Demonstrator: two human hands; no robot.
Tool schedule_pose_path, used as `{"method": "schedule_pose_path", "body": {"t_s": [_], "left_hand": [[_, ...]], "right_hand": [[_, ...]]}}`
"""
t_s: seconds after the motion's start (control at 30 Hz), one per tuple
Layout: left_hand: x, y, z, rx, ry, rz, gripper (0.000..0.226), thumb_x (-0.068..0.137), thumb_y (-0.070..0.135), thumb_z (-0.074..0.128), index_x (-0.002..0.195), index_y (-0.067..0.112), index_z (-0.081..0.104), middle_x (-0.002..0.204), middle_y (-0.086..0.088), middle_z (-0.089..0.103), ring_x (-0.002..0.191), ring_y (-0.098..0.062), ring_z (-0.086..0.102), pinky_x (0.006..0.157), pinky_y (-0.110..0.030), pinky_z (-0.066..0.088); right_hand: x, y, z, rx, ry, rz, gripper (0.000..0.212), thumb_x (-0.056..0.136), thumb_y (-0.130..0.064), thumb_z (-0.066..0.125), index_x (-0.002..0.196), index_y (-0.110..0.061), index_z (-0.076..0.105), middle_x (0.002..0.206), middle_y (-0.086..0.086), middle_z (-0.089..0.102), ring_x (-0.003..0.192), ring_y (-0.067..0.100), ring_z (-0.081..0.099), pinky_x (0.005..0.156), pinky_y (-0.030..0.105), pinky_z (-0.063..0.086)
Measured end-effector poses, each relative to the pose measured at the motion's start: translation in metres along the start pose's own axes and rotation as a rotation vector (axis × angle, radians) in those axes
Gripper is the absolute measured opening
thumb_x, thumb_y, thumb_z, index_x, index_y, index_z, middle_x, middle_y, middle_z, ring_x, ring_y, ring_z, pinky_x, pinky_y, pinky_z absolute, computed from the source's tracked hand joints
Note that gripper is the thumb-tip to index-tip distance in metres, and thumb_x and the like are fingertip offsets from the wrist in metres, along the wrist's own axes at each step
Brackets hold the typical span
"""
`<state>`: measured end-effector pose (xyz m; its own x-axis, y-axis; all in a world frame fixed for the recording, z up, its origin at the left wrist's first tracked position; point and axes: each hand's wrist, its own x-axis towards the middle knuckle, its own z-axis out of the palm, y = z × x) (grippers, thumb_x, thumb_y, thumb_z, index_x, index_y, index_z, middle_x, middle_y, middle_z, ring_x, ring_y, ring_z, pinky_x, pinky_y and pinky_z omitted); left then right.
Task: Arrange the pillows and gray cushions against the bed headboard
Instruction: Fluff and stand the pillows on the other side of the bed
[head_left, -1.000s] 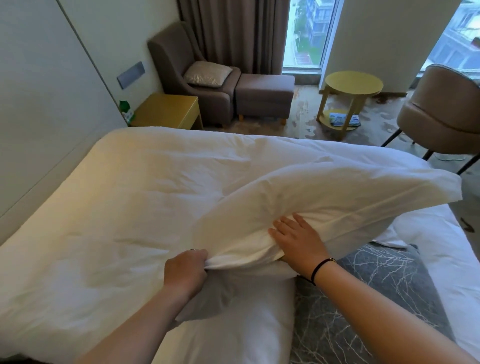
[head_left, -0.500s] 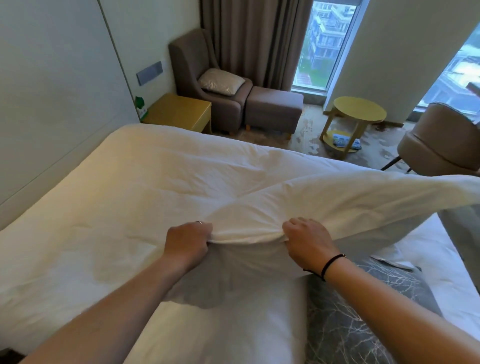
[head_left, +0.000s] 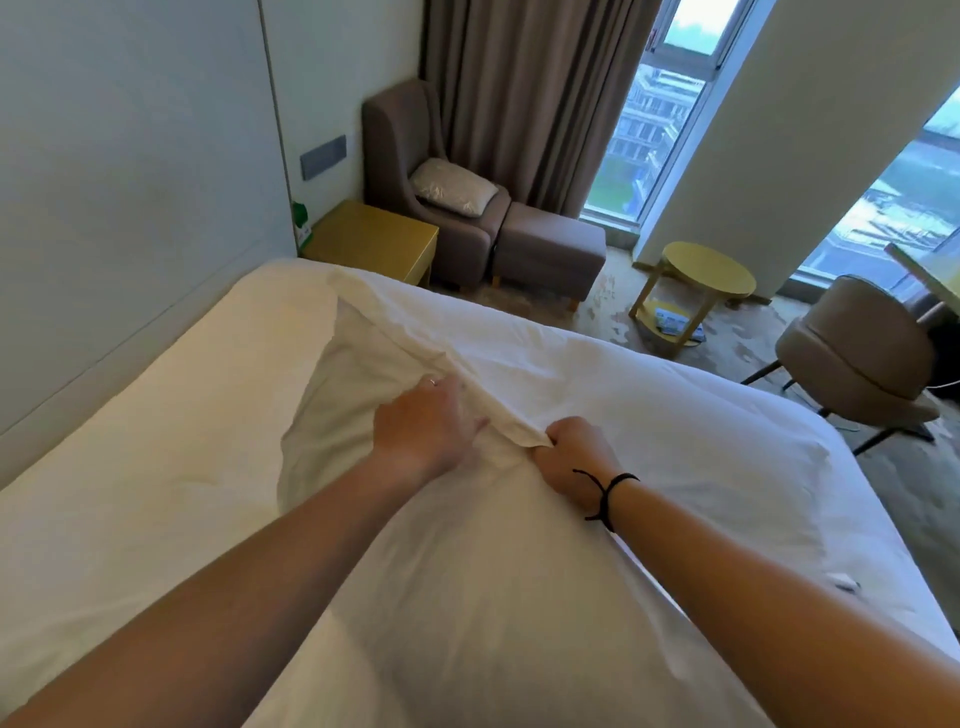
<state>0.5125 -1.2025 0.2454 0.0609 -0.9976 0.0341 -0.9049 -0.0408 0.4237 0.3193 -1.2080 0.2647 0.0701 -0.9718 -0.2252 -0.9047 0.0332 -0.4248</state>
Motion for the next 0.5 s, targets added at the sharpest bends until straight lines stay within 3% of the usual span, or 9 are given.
{"method": "schedule_pose_path", "body": {"t_s": [0.1, 0.17, 0.23, 0.27, 0.3, 0.33, 0.4, 0.47, 0.5], "left_hand": [[-0.016, -0.029, 0.012, -0.136, -0.192, -0.095, 0.074, 0.076, 0.079, 0.045, 0.133, 0.031, 0.049, 0.131, 0.002, 0.059, 0.116, -0.023, 0.058, 0.086, -0.039, 0.046], [-0.02, -0.044, 0.005, -0.255, -0.248, -0.113, 0.079, 0.076, 0.081, 0.044, 0.134, 0.028, 0.05, 0.132, 0.002, 0.059, 0.118, -0.022, 0.057, 0.093, -0.041, 0.048], [-0.018, -0.055, -0.011, -0.362, -0.236, -0.095, 0.081, 0.077, 0.081, 0.044, 0.135, 0.025, 0.051, 0.133, 0.0, 0.06, 0.117, -0.021, 0.058, 0.095, -0.042, 0.049], [-0.018, -0.059, -0.022, -0.43, -0.23, -0.085, 0.082, 0.077, 0.08, 0.045, 0.135, 0.024, 0.051, 0.132, 0.0, 0.06, 0.114, -0.019, 0.059, 0.094, -0.041, 0.049], [-0.017, -0.063, -0.034, -0.503, -0.229, -0.078, 0.081, 0.077, 0.08, 0.046, 0.135, 0.024, 0.052, 0.131, 0.001, 0.061, 0.111, -0.017, 0.059, 0.092, -0.038, 0.05], [-0.016, -0.065, -0.045, -0.566, -0.227, -0.075, 0.079, 0.078, 0.079, 0.047, 0.135, 0.025, 0.052, 0.129, 0.002, 0.061, 0.107, -0.015, 0.059, 0.089, -0.036, 0.051], [-0.014, -0.07, -0.067, -0.65, -0.222, -0.087, 0.077, 0.078, 0.08, 0.048, 0.135, 0.027, 0.052, 0.126, 0.005, 0.06, 0.103, -0.013, 0.059, 0.086, -0.034, 0.053], [-0.012, -0.075, -0.082, -0.671, -0.239, -0.112, 0.076, 0.078, 0.08, 0.05, 0.135, 0.029, 0.051, 0.124, 0.006, 0.059, 0.105, -0.014, 0.059, 0.09, -0.037, 0.054], [-0.013, -0.077, -0.086, -0.668, -0.249, -0.123, 0.074, 0.078, 0.079, 0.051, 0.135, 0.03, 0.051, 0.125, 0.006, 0.058, 0.107, -0.015, 0.059, 0.092, -0.039, 0.054]], "right_hand": [[0.012, -0.029, 0.013, 0.213, 0.001, 0.108, 0.042, 0.082, -0.017, 0.064, 0.052, -0.017, 0.033, 0.054, 0.001, 0.034, 0.056, 0.023, 0.037, 0.05, 0.026, 0.028], [0.018, -0.048, 0.014, 0.413, 0.041, 0.174, 0.029, 0.078, -0.014, 0.066, 0.055, -0.009, 0.048, 0.06, 0.004, 0.041, 0.06, 0.021, 0.043, 0.056, 0.03, 0.034], [0.022, -0.07, 0.015, 0.575, 0.091, 0.197, 0.014, 0.075, -0.009, 0.067, 0.078, 0.004, 0.064, 0.078, 0.008, 0.055, 0.069, 0.026, 0.055, 0.064, 0.037, 0.045], [0.023, -0.083, 0.016, 0.634, 0.096, 0.195, 0.02, 0.074, -0.008, 0.067, 0.086, 0.008, 0.066, 0.084, 0.009, 0.059, 0.096, 0.034, 0.066, 0.065, 0.039, 0.048], [0.022, -0.095, 0.018, 0.676, 0.097, 0.185, 0.019, 0.073, -0.007, 0.068, 0.087, 0.005, 0.067, 0.085, 0.009, 0.06, 0.081, 0.018, 0.037, 0.063, 0.039, 0.046], [0.022, -0.107, 0.019, 0.694, 0.09, 0.17, 0.015, 0.073, -0.007, 0.068, 0.085, 0.002, 0.067, 0.083, 0.007, 0.059, 0.069, 0.027, 0.049, 0.061, 0.039, 0.042], [0.023, -0.126, 0.018, 0.69, 0.037, 0.151, 0.009, 0.077, -0.011, 0.069, 0.079, -0.008, 0.06, 0.077, 0.012, 0.055, 0.071, 0.028, 0.049, 0.063, 0.039, 0.047], [0.024, -0.139, 0.02, 0.734, -0.011, 0.166, 0.008, 0.082, -0.014, 0.067, 0.086, -0.01, 0.061, 0.085, 0.015, 0.06, 0.076, 0.029, 0.058, 0.071, 0.041, 0.055], [0.026, -0.143, 0.023, 0.815, -0.006, 0.193, 0.007, 0.083, -0.01, 0.065, 0.089, -0.008, 0.063, 0.085, 0.015, 0.058, 0.074, 0.027, 0.056, 0.067, 0.038, 0.053]]}}
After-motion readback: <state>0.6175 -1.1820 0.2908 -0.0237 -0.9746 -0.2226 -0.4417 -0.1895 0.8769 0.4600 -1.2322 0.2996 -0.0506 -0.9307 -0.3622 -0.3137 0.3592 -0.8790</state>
